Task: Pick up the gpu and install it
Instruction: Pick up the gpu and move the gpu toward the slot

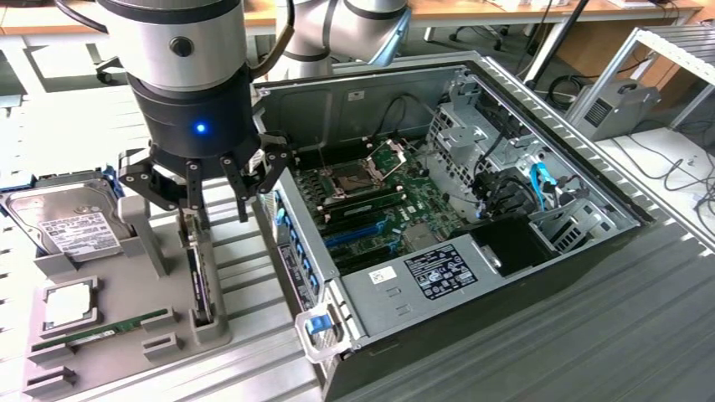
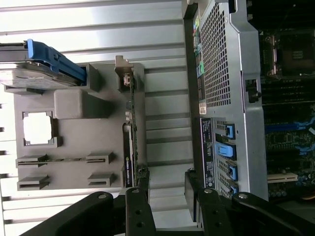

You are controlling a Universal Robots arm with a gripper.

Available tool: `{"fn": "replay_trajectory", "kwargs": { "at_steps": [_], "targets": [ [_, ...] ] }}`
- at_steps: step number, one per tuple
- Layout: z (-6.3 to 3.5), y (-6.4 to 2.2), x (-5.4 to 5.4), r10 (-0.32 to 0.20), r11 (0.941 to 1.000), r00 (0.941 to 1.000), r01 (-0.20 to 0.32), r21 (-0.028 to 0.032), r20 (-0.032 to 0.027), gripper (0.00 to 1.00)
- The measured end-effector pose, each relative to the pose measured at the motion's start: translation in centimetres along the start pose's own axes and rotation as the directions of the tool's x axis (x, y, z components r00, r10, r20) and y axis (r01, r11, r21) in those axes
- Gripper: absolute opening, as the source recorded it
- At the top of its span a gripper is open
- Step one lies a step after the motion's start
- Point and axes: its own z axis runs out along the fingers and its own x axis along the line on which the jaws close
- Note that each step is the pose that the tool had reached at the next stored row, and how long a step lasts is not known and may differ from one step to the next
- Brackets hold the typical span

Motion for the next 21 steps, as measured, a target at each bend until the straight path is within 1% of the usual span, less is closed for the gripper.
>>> {"fn": "replay_trajectory", "kwargs": {
  "at_steps": [21],
  "targets": [
    [0.61, -0.03, 0.02, 0.0, 1.0, 1.0, 0.0, 0.0, 0.0, 0.42]
  ]
}}
